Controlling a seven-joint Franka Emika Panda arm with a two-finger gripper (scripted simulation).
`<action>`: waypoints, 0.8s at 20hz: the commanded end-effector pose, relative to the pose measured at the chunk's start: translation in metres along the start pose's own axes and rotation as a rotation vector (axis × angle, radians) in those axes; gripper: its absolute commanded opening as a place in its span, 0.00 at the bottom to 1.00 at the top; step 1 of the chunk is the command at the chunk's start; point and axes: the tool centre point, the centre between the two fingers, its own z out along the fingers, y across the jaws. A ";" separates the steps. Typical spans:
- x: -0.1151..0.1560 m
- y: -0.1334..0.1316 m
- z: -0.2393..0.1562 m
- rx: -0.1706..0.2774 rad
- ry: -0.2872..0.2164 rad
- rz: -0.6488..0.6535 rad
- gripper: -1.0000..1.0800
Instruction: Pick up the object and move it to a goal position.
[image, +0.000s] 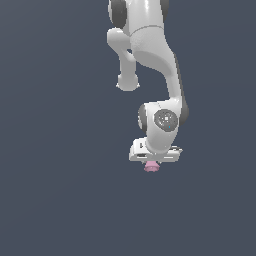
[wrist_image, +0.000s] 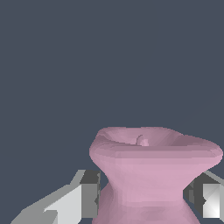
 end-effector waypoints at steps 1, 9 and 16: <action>-0.003 0.000 -0.009 0.000 0.001 0.000 0.00; -0.023 -0.002 -0.059 0.000 0.001 0.000 0.00; -0.050 -0.004 -0.124 0.000 0.001 -0.001 0.00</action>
